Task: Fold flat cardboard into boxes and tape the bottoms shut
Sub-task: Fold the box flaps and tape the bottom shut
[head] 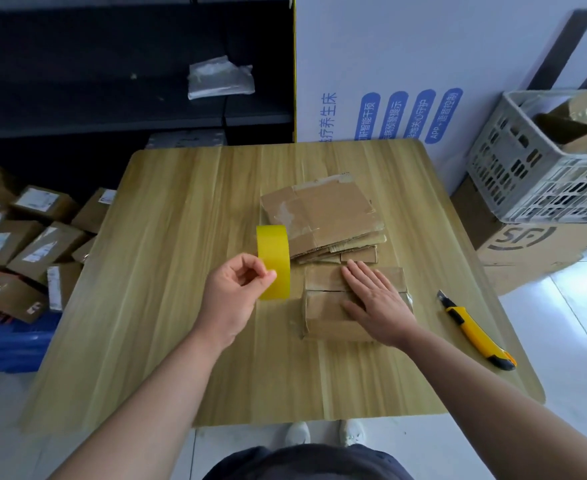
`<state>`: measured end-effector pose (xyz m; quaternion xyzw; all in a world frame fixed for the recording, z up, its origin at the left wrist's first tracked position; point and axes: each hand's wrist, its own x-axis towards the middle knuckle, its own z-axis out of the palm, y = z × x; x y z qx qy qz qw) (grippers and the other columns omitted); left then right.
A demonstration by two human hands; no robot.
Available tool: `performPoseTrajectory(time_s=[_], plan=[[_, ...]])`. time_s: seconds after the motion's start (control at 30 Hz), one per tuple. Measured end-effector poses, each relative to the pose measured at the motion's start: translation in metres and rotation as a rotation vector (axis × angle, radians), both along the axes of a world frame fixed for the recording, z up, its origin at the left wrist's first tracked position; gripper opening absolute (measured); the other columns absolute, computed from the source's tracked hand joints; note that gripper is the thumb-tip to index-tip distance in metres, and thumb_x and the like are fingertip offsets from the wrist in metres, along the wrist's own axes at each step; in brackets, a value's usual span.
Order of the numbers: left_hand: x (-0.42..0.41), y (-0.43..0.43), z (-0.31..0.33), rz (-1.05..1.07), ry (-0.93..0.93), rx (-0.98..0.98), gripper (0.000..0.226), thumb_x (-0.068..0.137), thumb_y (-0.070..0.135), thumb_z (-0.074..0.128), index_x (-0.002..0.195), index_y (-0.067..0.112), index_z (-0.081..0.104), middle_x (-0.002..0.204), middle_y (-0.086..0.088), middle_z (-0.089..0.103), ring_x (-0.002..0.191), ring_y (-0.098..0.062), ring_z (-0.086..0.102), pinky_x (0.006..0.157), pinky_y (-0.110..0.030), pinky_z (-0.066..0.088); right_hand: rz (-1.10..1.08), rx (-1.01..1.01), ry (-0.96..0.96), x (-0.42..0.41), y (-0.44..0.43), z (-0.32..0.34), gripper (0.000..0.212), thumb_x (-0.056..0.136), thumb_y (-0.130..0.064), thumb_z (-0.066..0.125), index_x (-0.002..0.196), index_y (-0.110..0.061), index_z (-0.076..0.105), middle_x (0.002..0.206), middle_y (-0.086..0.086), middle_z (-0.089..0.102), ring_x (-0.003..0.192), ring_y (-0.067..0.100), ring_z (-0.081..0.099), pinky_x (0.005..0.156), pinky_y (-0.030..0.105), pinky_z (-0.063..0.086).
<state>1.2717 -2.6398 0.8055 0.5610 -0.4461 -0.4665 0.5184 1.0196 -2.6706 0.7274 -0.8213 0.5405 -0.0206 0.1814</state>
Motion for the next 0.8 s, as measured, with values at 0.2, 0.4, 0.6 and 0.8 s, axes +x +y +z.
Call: performPoseTrajectory(time_s=[0.2,0.4,0.6,0.8], plan=[[-0.037,-0.003,0.015,-0.171,0.072,-0.017,0.028,0.08,-0.011,0.067,0.068,0.011,0.054,0.062,0.011,0.057,0.064,-0.003,0.053,0.068,-0.014,0.047,-0.005,0.033,-0.111,-0.003,-0.006,-0.001,0.061,0.102,-0.037,0.04,0.154,-0.024,0.011,0.159,-0.01,0.0,0.147,0.006,-0.006,0.117,0.024,-0.008],[-0.059,-0.013,-0.007,-0.094,0.091,0.057,0.036,0.072,0.005,0.078,0.077,0.017,0.044,0.071,0.007,0.055,0.068,-0.008,0.05,0.067,-0.022,0.045,-0.164,0.192,-0.46,-0.004,-0.008,0.01,0.054,0.095,-0.029,0.056,0.146,-0.028,0.04,0.154,-0.014,0.025,0.146,0.004,0.009,0.116,0.022,0.003],[-0.078,-0.03,-0.005,-0.004,0.202,0.1,0.043,0.08,-0.001,0.073,0.102,0.025,0.046,0.106,-0.008,0.064,0.088,-0.017,0.063,0.084,-0.04,0.053,-0.216,0.414,-0.728,-0.007,-0.007,0.031,0.033,0.088,-0.03,0.067,0.116,-0.046,0.058,0.149,-0.015,0.034,0.135,-0.009,0.011,0.114,0.022,0.003],[-0.088,-0.033,-0.005,-0.004,0.313,0.154,0.051,0.081,-0.003,0.07,0.105,0.029,0.038,0.103,-0.006,0.063,0.09,-0.019,0.064,0.087,-0.053,0.053,-0.232,0.383,-0.768,-0.008,-0.008,0.025,0.028,0.097,-0.037,0.053,0.122,-0.038,0.063,0.136,-0.036,0.04,0.137,-0.006,0.021,0.12,0.037,0.006]])
